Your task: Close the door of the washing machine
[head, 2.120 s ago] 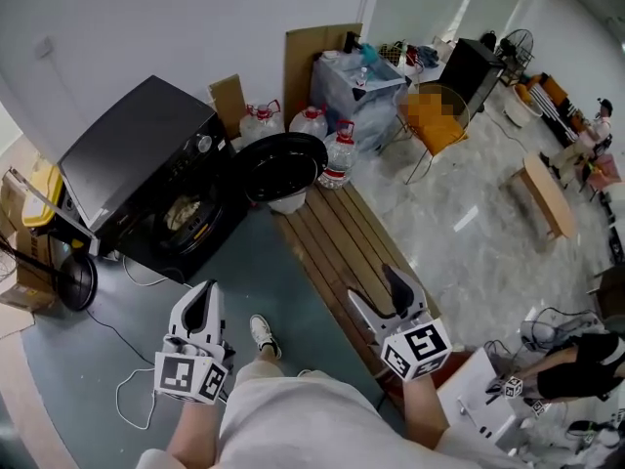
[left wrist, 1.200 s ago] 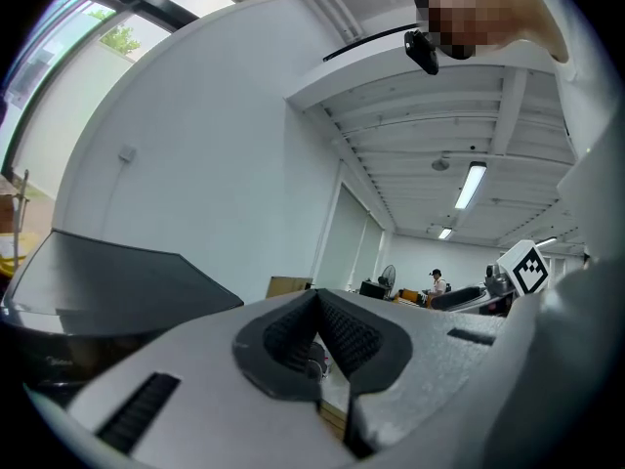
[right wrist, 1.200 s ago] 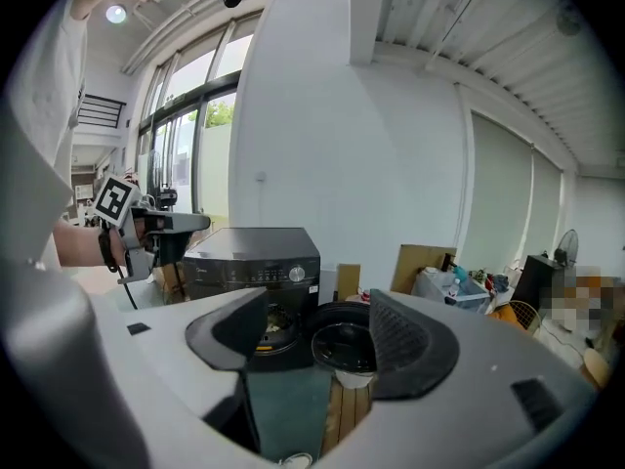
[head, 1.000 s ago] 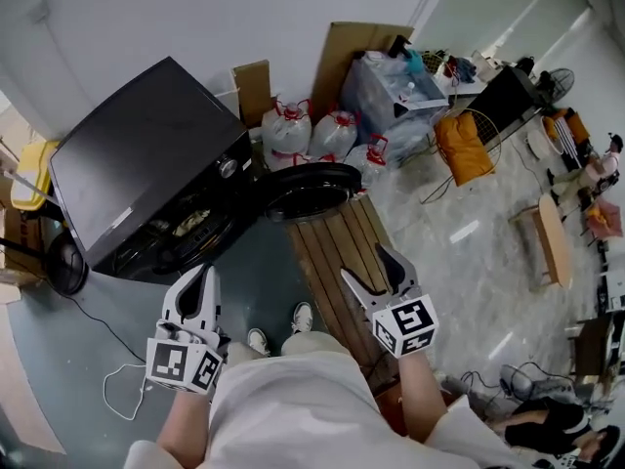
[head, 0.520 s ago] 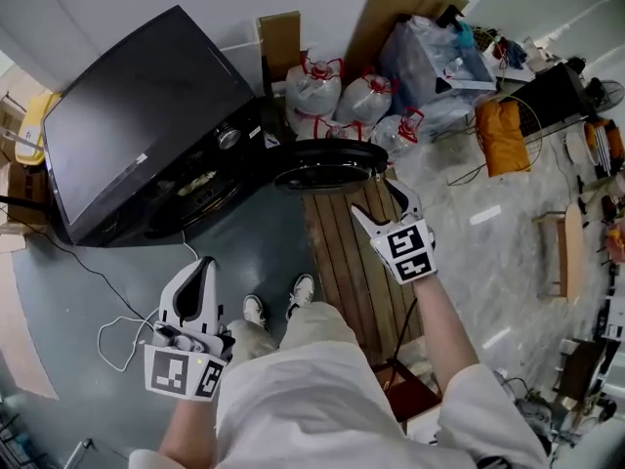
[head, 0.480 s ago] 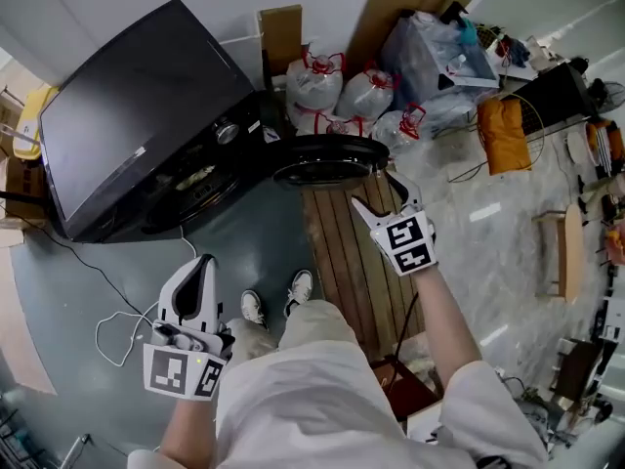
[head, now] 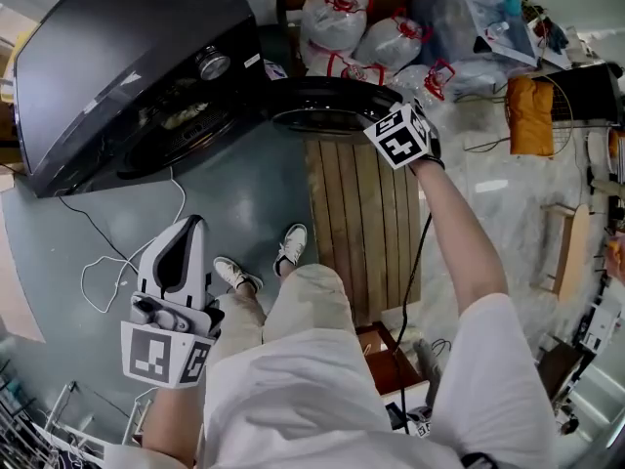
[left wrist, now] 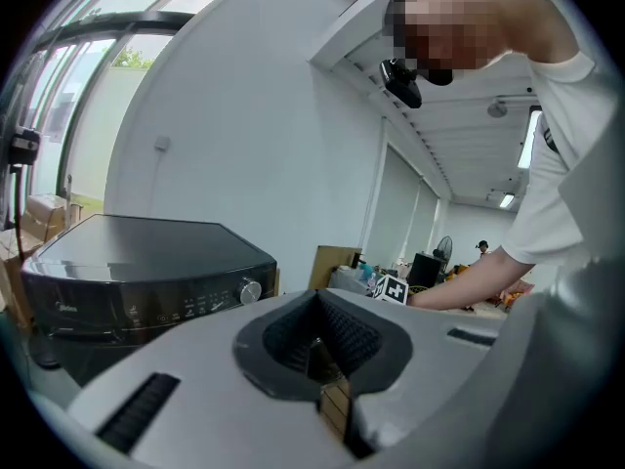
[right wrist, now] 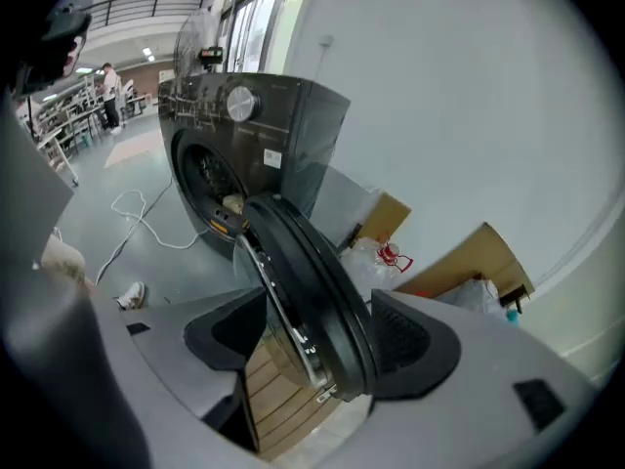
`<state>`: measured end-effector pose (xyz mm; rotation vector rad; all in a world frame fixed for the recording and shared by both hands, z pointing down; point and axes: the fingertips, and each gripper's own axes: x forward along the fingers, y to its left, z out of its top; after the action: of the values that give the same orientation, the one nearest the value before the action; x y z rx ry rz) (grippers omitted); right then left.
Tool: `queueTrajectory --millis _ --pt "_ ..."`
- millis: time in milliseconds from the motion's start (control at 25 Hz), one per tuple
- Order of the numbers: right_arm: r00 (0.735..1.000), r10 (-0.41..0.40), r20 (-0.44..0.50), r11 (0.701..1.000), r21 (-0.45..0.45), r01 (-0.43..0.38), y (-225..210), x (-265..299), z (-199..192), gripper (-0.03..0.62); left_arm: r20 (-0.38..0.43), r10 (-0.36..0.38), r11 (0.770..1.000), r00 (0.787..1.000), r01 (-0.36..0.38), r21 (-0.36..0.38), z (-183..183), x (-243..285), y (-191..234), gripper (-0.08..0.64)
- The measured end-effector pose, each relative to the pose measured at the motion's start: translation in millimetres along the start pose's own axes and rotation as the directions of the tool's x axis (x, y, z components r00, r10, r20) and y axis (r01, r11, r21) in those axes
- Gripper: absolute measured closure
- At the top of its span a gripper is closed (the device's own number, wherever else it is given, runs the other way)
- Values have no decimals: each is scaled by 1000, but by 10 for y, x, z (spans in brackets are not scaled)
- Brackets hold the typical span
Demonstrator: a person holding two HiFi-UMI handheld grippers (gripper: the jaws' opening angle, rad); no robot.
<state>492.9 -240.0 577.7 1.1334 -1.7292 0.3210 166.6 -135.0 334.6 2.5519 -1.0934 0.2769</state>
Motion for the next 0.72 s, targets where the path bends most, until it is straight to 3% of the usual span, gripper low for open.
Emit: queueTrajectory --millis 360,720 --pt "979 16 -206 994 -105 -39 -87 619 -188 269 -38 56 996 998 -58 -64 -454 -30 468 555" --pt "978 6 -207 997 -73 -22 -3 655 -212 264 5 113 987 994 -112 -114 -807 -34 993 555"
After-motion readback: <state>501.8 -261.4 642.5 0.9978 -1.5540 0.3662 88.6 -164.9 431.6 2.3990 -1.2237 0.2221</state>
